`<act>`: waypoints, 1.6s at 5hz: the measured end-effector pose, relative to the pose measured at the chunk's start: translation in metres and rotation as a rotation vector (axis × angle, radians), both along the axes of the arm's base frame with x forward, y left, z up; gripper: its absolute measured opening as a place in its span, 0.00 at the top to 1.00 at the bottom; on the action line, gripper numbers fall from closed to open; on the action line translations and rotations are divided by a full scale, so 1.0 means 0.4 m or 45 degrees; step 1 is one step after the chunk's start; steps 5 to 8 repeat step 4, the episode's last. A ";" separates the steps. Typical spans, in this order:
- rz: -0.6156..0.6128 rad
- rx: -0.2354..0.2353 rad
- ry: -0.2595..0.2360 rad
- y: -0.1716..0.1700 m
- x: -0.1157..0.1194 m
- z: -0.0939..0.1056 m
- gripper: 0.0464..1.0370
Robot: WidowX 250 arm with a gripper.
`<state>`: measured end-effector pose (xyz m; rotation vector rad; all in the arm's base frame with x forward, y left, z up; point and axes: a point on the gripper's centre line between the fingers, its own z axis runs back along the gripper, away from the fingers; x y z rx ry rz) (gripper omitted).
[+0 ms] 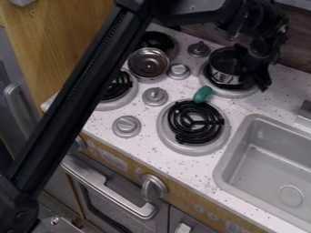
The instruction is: Move the silver pot to the top right stove
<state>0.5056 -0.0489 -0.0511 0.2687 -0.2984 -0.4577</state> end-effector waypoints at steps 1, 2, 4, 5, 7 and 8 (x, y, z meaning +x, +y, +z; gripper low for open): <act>0.053 -0.001 -0.001 0.011 -0.038 0.011 0.24; 0.079 -0.066 -0.031 -0.002 -0.061 0.073 0.04; 0.280 -0.231 0.219 -0.074 -0.180 0.095 0.04; 0.280 -0.231 0.219 -0.074 -0.180 0.095 0.04; 0.280 -0.231 0.219 -0.074 -0.180 0.095 0.04; 0.280 -0.231 0.219 -0.074 -0.180 0.095 0.04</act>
